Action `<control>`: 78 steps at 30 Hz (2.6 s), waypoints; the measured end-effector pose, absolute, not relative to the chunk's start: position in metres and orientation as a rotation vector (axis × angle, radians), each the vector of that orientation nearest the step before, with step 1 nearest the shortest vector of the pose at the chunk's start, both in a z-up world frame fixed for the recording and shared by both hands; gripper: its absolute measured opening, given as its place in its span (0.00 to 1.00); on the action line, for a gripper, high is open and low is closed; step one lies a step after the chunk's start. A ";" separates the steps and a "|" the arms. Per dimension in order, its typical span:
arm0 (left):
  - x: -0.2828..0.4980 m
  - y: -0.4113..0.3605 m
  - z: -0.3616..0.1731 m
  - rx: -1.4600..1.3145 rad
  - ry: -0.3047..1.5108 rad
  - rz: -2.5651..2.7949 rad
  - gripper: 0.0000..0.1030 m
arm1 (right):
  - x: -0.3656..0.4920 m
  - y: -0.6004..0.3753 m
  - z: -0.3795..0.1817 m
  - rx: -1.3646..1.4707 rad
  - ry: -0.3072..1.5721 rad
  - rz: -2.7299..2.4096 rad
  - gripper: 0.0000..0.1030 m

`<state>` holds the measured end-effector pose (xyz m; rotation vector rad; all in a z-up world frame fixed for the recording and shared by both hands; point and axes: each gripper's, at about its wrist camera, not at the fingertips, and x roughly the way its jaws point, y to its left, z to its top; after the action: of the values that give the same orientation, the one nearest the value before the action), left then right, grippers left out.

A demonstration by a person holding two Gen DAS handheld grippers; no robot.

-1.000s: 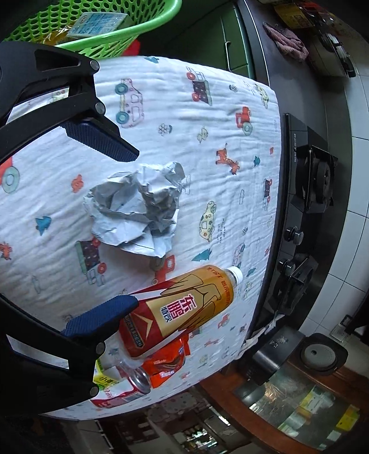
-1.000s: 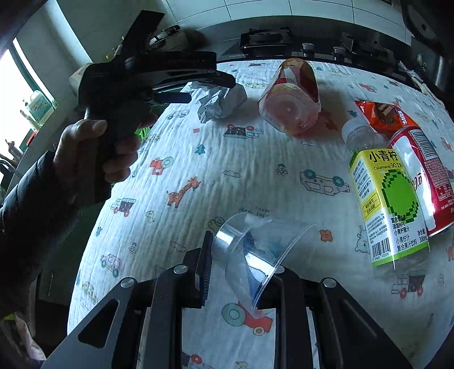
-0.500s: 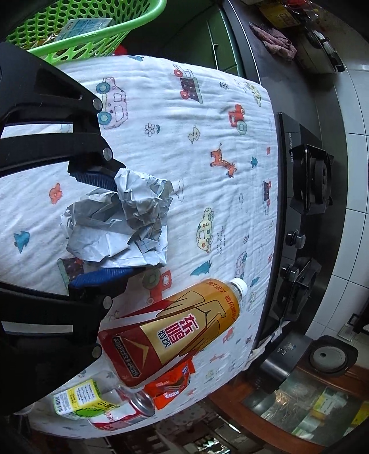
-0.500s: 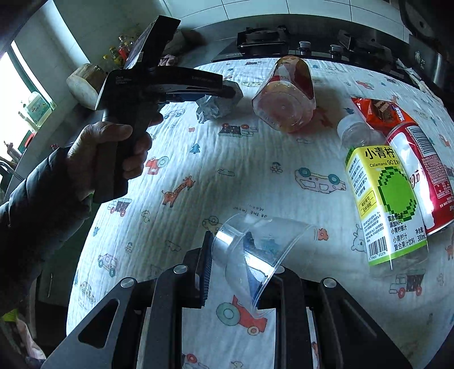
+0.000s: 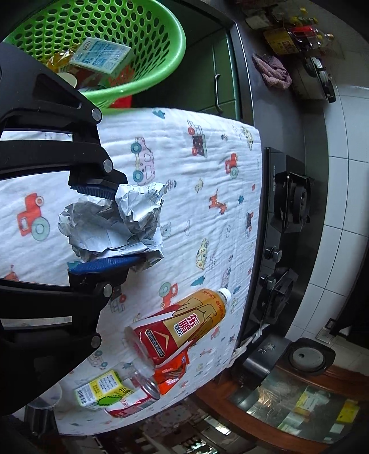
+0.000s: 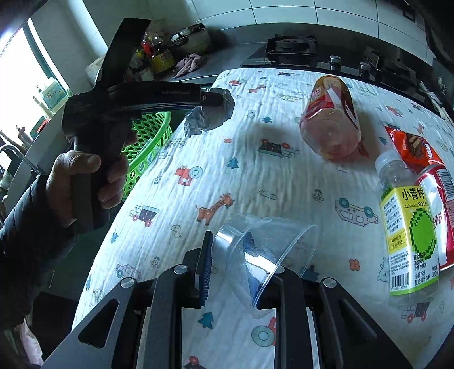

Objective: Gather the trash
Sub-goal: 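Carry the foil and clear cup over the basket and release both tools, then move the right tool to the red Coke can and grasp it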

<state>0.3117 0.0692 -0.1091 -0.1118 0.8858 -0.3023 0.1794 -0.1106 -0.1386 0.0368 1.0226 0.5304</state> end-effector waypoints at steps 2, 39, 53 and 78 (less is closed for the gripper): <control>0.301 0.080 -0.102 -0.114 0.867 -0.285 0.35 | 0.182 -0.103 -0.136 0.036 1.017 0.551 0.21; 0.208 0.327 -0.122 -0.362 0.881 0.111 0.38 | 0.288 0.142 -0.107 -0.014 1.033 0.774 0.23; 0.212 0.338 -0.133 -0.421 0.896 0.104 0.50 | 0.310 0.158 -0.115 -0.011 1.046 0.749 0.41; 0.215 0.303 -0.113 -0.397 0.882 0.088 0.75 | 0.258 -0.029 -0.079 0.046 0.952 0.516 0.65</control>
<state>0.2154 0.3026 -0.1130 -0.3971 0.8820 0.0885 0.2582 -0.0289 -0.0790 0.0457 0.9525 0.5162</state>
